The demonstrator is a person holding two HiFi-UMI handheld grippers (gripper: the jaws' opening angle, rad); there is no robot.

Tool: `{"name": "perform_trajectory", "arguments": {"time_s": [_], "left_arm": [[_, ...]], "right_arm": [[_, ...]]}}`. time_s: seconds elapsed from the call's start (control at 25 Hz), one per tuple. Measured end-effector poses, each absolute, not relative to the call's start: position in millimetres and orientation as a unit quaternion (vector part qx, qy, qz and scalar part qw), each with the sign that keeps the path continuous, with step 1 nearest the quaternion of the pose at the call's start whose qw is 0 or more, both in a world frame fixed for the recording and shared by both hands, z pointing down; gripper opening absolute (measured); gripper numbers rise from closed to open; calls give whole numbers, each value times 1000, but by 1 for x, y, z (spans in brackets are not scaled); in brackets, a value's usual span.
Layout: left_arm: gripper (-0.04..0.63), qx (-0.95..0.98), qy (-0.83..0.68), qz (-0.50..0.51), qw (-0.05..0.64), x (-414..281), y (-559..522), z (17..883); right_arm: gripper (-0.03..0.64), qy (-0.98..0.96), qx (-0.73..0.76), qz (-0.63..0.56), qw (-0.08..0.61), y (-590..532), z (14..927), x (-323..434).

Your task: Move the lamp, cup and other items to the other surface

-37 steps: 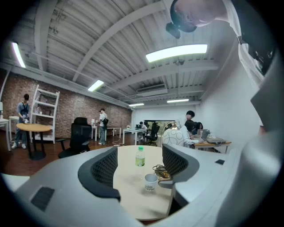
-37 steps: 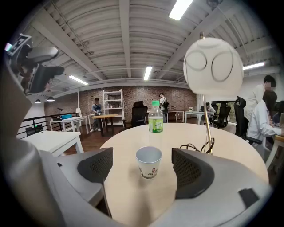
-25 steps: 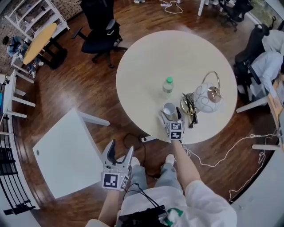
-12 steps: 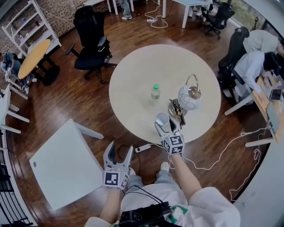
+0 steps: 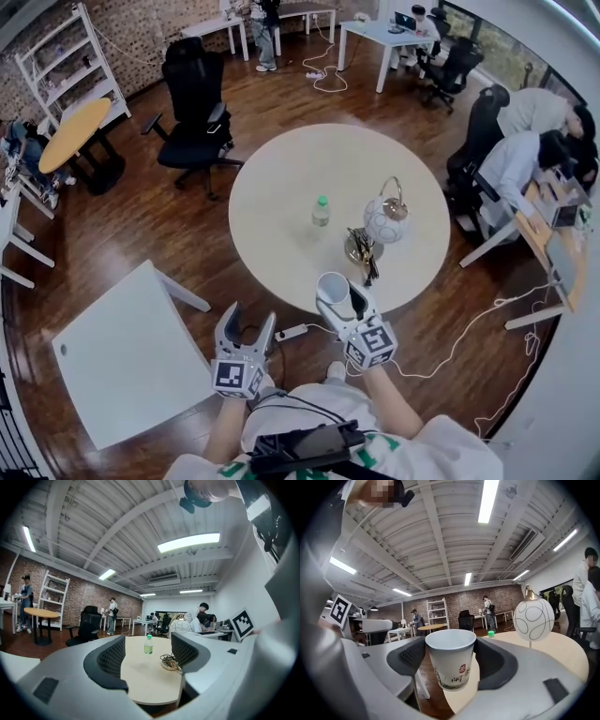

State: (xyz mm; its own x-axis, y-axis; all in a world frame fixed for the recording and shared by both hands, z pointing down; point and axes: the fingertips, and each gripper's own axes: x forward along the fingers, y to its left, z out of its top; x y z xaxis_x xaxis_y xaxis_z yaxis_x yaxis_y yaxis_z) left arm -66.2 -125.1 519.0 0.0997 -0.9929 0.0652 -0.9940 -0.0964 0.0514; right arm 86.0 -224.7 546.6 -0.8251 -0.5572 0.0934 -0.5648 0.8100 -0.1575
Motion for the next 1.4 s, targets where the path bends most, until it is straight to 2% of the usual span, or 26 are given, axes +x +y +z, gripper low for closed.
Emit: {"name": "perform_trajectory", "arguments": {"time_s": [0.2, 0.52, 0.92, 1.4], "left_arm": [[302, 720, -693, 0, 38, -90, -111, 520], [276, 644, -764, -21, 32, -157, -54, 517], [276, 500, -866, 10, 12, -255, 82, 541], [282, 349, -936, 8, 49, -329, 238, 538]], "right_arm": [[360, -964, 253, 80, 16, -201, 539, 58], [360, -989, 125, 81, 24, -152, 549, -49], [360, -995, -61, 60, 59, -49, 578, -211], [360, -962, -244, 25, 118, 121, 635, -386]]}}
